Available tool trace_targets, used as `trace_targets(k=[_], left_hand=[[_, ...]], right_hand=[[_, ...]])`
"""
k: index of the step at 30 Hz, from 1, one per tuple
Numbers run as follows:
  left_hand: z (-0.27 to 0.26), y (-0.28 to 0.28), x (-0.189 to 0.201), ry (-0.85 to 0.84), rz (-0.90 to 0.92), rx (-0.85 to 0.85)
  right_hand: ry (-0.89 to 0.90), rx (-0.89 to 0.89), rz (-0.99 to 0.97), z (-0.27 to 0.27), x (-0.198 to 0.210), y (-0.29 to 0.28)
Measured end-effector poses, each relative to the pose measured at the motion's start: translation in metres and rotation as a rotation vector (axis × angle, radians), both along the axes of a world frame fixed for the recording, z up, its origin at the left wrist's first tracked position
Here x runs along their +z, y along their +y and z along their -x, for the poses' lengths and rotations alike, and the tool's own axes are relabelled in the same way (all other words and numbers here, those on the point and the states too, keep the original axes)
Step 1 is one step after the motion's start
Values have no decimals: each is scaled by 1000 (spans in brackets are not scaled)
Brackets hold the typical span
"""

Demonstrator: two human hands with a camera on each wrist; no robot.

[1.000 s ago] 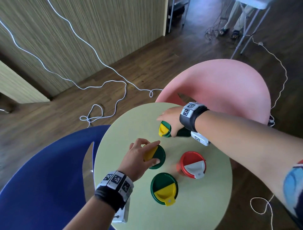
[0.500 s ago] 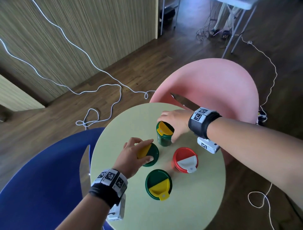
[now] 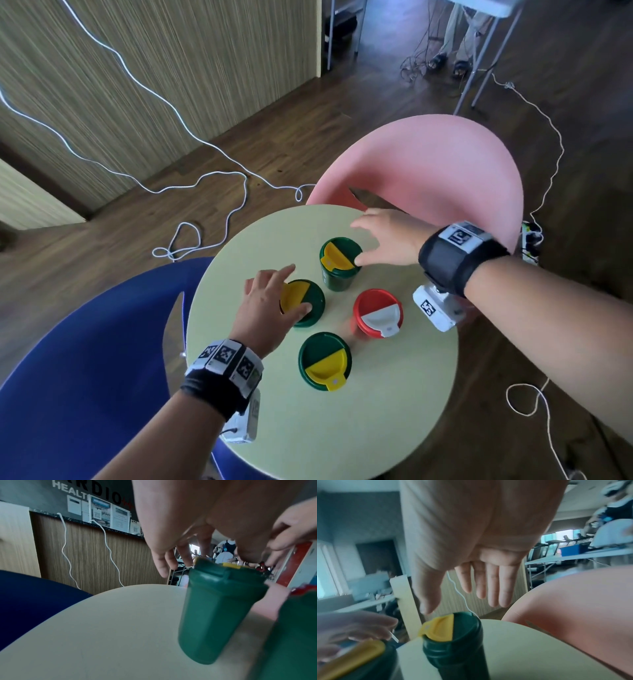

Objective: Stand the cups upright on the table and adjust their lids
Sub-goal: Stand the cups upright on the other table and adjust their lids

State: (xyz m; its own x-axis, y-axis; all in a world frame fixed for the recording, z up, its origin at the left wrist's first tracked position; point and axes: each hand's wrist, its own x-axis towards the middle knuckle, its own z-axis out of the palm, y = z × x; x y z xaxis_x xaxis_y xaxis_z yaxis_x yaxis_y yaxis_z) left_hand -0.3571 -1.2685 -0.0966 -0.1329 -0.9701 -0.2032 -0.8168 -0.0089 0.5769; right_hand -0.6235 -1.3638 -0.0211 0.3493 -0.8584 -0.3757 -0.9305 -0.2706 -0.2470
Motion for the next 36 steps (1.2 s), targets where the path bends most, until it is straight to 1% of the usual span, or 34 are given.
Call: trace_targets(k=[2,4,7,9,12,15,18,21,23,24,25,27,29,31,33,36], left_hand=[[-1,12,7,12,100,37],[-2,26,11,32,180,39],[-1,49,11,42,205,-14],[4,65,11,53,109,-19],[15,88,4,63,-102,27],[26,102,-4,79,-174,54],[29,102,-8,160,-175,108],[25,97,-14,218,-179,112],[22,97,-16,276,-187,132],[21,97,-15,306,-196,148],[20,98,-15,331,-204,165],[20,101,-16,344,-235,216],[20,104,-17,334,-276,279],[21,106,-17,373,-310,319],[22,106,-17,418,-323,335],[25,103,-15,450,-325,363]], right_hand=[[-26,-68,27,10,1,24],[-1,-110,23,16,-5,51],[33,-202,-31,17,-19,85],[62,-239,-31,12,-30,103],[83,-311,-32,5,-42,119],[64,-352,-34,1,-48,126],[45,-290,-43,2,-47,127],[19,-152,-38,8,-44,128],[-41,-84,-75,12,-43,130],[-84,-81,-96,14,-43,131],[-135,-112,-108,16,-45,132],[-222,-260,-117,20,-49,133],[-234,-414,-103,24,-56,132],[-243,-504,-89,27,-62,131],[-271,-528,-78,29,-66,132],[-281,-469,-60,30,-66,129]])
